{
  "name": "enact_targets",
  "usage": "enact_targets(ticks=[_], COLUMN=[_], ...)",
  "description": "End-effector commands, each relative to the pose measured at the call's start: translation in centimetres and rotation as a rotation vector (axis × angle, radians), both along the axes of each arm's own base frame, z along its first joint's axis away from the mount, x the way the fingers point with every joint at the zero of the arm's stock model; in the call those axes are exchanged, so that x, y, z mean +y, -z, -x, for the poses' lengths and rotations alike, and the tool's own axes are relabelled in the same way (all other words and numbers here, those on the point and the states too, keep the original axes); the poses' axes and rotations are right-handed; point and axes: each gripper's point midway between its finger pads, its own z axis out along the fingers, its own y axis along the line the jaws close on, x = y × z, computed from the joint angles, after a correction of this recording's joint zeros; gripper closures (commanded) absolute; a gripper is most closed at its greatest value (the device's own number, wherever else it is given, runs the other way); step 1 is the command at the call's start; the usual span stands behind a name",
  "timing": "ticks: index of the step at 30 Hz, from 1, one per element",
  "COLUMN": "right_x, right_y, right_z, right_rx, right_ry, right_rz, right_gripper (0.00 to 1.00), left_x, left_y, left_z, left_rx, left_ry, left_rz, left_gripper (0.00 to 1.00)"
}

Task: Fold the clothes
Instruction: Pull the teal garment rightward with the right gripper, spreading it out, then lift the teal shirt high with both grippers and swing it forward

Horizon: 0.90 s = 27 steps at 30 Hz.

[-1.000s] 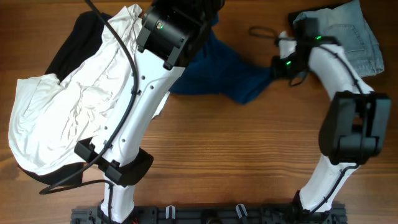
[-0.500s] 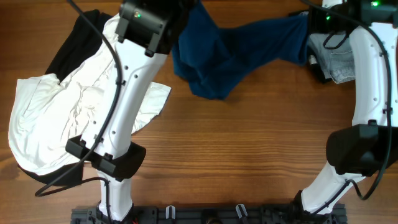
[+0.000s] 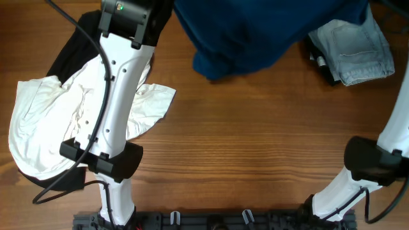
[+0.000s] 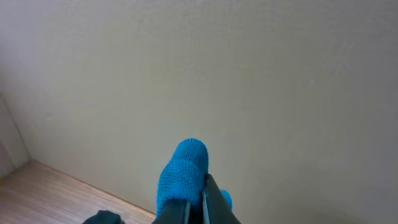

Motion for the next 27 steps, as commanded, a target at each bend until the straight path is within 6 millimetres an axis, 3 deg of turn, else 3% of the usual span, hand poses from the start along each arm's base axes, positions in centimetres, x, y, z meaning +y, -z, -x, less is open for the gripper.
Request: enact_targets(ticks=[1,4,9,12,17,23,27], right_x=[-1.4,-2.4,-4.6,-5.7,-8.1,-9.0,-8.7], right_y=[-5.1,-6.5,-5.9,-4.6,-4.7,-6.5,-8.2], right_z=[2.8,4.2,6.2,7.3,8.3,8.0,7.4], right_rx=[-0.121,-0.149,-0.111,-0.06,-0.049,-0.115,-0.182], right_ry=[0.07,0.102,0.171,0.213,0.325,0.355,0.322], right_rz=[0.02,0.022,-0.006,-0.033,0.03,0.079,0.094], right_gripper=[0.96,0.96,0.96,0.96,0.96,0.96,0.96], left_x=[1.4,3.0,7.8,10.9,14.3,15.1,14.3], left_y=[-3.8,-6.4,-8.6,-7.9,-5.3,-3.9,-5.2], left_z=[1.9,3.2,5.3,5.9,6.0,5.9,5.3], left_rx=[-0.102,-0.175,-0.214,-0.166,-0.049,0.016,-0.053], left_ry=[-0.015,-0.035,-0.115,-0.177,-0.254,-0.24,-0.188], left_rz=[0.058,0.089,0.096,0.071,0.029,0.017,0.06], left_gripper=[0.96,0.96,0.96,0.96,0.96,0.96,0.96])
